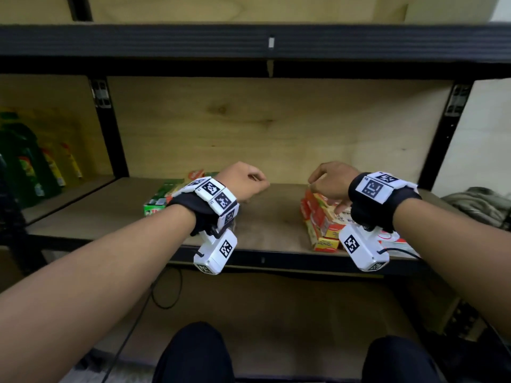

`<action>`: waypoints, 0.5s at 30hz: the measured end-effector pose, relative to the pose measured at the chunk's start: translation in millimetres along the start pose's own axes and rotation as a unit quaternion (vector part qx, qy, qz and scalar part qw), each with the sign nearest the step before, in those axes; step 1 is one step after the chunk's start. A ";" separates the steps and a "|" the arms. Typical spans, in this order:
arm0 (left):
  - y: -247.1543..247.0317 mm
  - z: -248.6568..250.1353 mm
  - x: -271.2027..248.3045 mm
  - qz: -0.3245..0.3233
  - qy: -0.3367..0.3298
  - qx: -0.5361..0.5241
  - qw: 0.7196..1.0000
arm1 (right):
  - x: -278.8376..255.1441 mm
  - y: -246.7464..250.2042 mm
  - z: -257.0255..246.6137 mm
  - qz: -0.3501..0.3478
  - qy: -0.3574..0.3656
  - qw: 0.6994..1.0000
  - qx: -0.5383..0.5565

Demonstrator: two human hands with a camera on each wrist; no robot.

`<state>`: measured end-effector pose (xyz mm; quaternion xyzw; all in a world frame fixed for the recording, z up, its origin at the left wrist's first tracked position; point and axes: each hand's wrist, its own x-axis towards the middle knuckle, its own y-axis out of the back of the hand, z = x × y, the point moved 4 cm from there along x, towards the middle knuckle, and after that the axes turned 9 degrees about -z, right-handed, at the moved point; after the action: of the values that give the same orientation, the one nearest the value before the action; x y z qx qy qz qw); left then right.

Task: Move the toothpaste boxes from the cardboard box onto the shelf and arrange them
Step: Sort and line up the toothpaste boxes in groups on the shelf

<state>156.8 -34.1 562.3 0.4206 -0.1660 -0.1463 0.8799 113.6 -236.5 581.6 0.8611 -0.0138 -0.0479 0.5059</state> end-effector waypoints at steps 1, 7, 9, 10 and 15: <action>-8.9 4.4 3.6 -0.007 -0.006 -0.005 1.000 | -1.0 1.3 7.5 -0.002 -0.011 1.000 -0.014; -52.0 9.1 25.7 -0.053 -0.023 0.017 0.998 | 6.3 -4.9 44.2 -0.052 -0.059 0.992 -0.099; -63.6 5.4 34.6 -0.064 -0.027 0.029 0.997 | 13.2 -10.4 54.3 -0.067 -0.068 0.989 -0.113; -69.0 3.4 39.3 -0.071 -0.028 0.030 0.997 | 17.0 -13.5 58.7 -0.071 -0.072 0.988 -0.116; -93.0 -5.1 62.7 -0.109 -0.024 0.033 0.993 | 40.7 -28.6 77.5 -0.062 -0.090 0.992 -0.061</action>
<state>204.5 -111.6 496.5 0.4613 -0.1450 -0.2464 0.8399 145.9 -293.0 516.4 0.8199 -0.0032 -0.1576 0.5504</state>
